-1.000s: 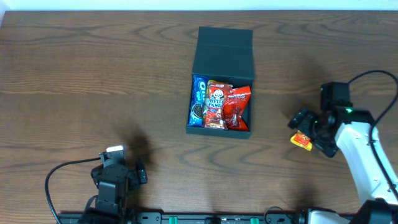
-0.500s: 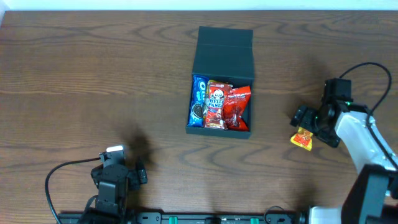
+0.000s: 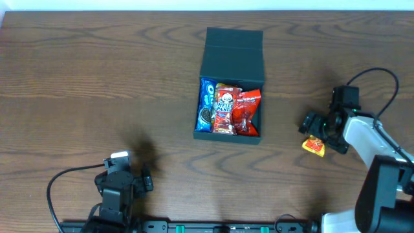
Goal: Pack container
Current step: 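Move the right gripper to the yellow Julie's packet and grasp it, then lift the Julie's packet into the box's right corner and release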
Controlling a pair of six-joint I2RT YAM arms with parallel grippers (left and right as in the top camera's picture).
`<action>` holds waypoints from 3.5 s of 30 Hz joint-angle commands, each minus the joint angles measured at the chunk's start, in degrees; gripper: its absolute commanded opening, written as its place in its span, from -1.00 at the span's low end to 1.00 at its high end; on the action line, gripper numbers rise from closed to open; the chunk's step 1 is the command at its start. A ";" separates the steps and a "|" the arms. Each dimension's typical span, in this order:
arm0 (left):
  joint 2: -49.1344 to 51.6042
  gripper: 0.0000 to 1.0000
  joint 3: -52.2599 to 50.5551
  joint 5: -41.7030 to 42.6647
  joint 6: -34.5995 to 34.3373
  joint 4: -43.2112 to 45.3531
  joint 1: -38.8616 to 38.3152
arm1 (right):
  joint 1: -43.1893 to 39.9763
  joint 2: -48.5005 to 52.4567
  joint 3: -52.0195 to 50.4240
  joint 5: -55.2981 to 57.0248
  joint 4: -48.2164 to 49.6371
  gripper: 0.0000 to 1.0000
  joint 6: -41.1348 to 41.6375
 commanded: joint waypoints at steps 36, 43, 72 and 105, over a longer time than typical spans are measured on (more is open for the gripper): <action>-0.26 0.90 -1.57 -0.83 0.79 -2.14 0.22 | 2.86 0.57 -3.76 -6.38 3.50 -0.67 3.43; -0.26 0.91 -1.57 -0.83 0.79 -2.14 0.22 | 3.69 -2.64 -3.50 -6.97 2.08 -0.89 3.43; -0.26 0.90 -1.57 -0.83 0.79 -2.14 0.22 | 32.85 -1.92 27.08 -12.48 -16.00 -0.84 5.64; -0.26 0.91 -1.57 -0.83 0.79 -2.14 0.22 | 33.38 7.45 27.06 -3.34 -10.60 -0.79 13.49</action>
